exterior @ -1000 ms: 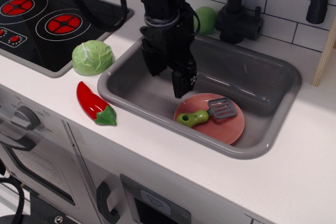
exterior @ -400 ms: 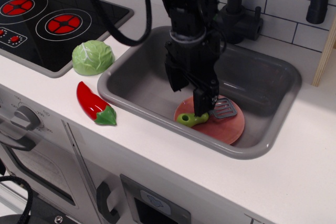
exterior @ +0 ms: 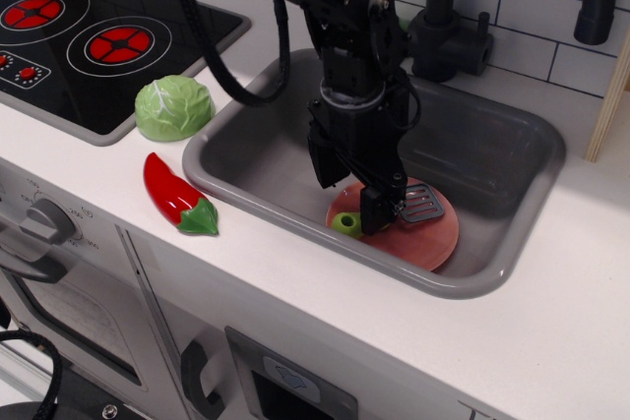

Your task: Take spatula off plate sink

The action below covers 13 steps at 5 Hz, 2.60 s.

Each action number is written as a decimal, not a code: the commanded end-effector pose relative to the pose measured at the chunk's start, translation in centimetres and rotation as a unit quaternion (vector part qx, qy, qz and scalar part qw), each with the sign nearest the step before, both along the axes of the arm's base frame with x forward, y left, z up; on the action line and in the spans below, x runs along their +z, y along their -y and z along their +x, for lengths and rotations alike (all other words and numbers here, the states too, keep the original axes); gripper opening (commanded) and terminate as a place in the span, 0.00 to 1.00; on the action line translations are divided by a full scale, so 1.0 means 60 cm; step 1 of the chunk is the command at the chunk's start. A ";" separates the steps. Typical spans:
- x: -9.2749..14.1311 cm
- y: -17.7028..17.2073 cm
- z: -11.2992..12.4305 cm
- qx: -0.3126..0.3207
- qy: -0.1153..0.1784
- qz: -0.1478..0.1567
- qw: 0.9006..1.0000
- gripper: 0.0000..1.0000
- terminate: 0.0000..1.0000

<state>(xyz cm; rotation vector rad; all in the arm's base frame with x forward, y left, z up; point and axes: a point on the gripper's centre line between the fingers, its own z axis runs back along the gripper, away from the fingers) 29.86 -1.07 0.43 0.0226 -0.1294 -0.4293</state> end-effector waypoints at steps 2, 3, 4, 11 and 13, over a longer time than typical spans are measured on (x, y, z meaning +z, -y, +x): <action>-0.009 0.005 -0.002 0.010 0.018 0.003 1.000 1.00 0.00; -0.012 0.010 -0.001 0.015 0.016 0.005 1.000 0.00 0.00; -0.015 0.013 0.000 0.015 0.015 0.003 1.000 0.00 0.00; 0.040 -0.140 0.019 0.197 0.069 -0.006 0.978 0.00 0.00; 0.021 -0.137 0.029 0.273 0.050 0.001 0.961 1.00 0.00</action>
